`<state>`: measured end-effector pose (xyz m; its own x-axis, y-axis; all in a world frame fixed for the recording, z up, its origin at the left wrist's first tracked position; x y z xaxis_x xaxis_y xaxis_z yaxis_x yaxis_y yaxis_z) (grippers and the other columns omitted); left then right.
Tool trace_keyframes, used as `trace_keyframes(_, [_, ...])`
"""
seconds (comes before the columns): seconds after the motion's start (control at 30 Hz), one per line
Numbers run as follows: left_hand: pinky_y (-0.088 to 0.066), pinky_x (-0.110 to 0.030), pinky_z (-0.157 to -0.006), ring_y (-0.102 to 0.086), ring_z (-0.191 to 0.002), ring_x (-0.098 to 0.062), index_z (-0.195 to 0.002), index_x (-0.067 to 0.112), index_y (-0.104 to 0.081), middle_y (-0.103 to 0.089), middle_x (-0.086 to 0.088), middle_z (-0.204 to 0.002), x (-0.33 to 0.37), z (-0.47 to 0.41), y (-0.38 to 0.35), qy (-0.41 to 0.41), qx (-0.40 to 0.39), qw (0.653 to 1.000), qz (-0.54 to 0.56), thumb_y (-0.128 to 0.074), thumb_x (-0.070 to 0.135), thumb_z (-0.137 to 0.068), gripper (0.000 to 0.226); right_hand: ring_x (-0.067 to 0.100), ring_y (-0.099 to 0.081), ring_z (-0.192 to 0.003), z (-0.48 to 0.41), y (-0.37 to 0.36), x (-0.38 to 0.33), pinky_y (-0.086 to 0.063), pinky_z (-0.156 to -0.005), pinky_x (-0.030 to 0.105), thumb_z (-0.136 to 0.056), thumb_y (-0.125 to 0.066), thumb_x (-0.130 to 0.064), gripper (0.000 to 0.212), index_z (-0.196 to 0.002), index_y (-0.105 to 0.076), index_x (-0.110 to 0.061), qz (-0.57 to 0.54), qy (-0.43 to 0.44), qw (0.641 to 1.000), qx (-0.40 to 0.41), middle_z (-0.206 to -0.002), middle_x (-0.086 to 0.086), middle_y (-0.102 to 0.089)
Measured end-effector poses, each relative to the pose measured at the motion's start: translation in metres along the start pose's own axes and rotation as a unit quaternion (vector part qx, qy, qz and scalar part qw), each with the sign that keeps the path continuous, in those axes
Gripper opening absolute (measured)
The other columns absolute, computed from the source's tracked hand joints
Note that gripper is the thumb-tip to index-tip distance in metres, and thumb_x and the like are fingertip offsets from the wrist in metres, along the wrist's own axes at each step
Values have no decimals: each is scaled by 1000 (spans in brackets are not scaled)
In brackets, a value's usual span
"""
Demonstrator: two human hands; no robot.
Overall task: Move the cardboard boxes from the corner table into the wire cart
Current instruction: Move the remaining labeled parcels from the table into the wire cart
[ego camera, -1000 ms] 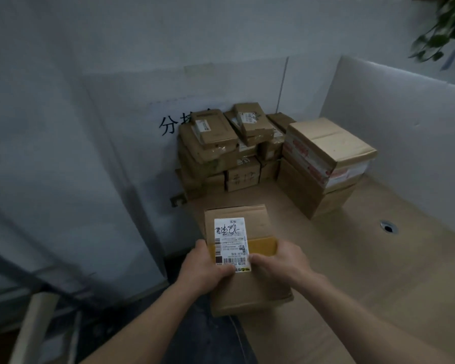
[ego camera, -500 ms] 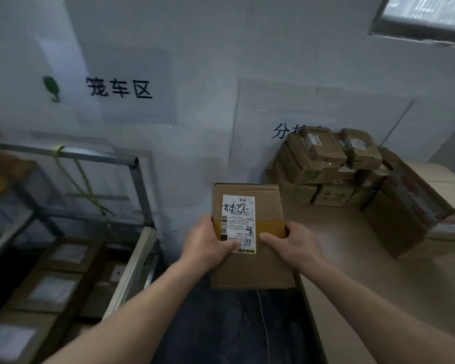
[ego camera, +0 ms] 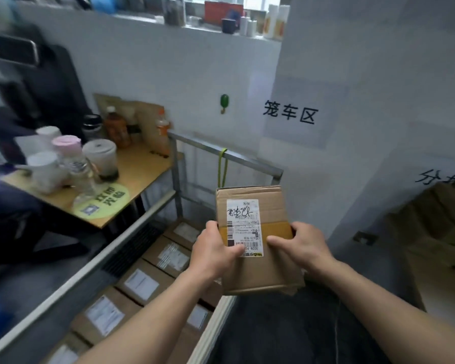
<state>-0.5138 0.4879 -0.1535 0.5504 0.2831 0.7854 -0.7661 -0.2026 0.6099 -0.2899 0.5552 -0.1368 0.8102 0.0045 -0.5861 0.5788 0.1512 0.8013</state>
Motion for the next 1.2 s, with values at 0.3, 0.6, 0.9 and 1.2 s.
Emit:
trace_keyframes(0.3, [-55, -42, -88, -64, -102, -19, -110, 22, -46, -66, 3, -111, -98, 2, 79, 125, 75, 989, 24, -86, 37, -71, 58, 5, -57, -73, -32, -99, -109, -41, -58, 27, -69, -79, -66, 43, -82, -60, -30, 50, 90, 991, -91, -78, -16, -59])
trace_keyframes(0.6, [-54, -31, -76, -62, -95, -13, -114, 23, -41, -63, 6, -112, -216, 21, 72, 292, 132, 946, 50, -83, 32, -76, 58, 2, -58, -80, -50, -245, -136, -49, -68, 28, -73, -78, -62, 44, -101, -59, -33, 69, 170, 952, -246, -92, -16, -61])
trace_keyframes(0.9, [-52, -28, -83, -65, -103, -16, -112, 22, -43, -67, 4, -119, -321, 55, -36, 440, 117, 887, 77, -81, 25, -78, 52, 8, -63, -83, -52, -370, -57, -60, -77, 33, -75, -74, -60, 42, -99, -59, -30, 173, 178, 896, -369, -94, -12, -65])
trace_keyframes(1.2, [-41, -10, -59, -62, -91, -7, -111, 25, -40, -67, 8, -117, -389, 58, -121, 480, 69, 866, 120, -79, 18, -81, 50, 6, -62, -77, -66, -437, 10, -45, -58, 20, -79, -74, -58, 36, -90, -55, -30, 221, 170, 861, -425, -87, -12, -63])
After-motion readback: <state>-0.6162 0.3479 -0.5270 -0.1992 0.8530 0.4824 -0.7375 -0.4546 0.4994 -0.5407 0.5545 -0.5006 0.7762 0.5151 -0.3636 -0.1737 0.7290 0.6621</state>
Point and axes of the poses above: each hand's wrist, its own z-axis away from the middle knuckle, its own y-axis out of the back of the hand, x = y × z, the point moved 5 cm from there along -z, towards the middle knuckle
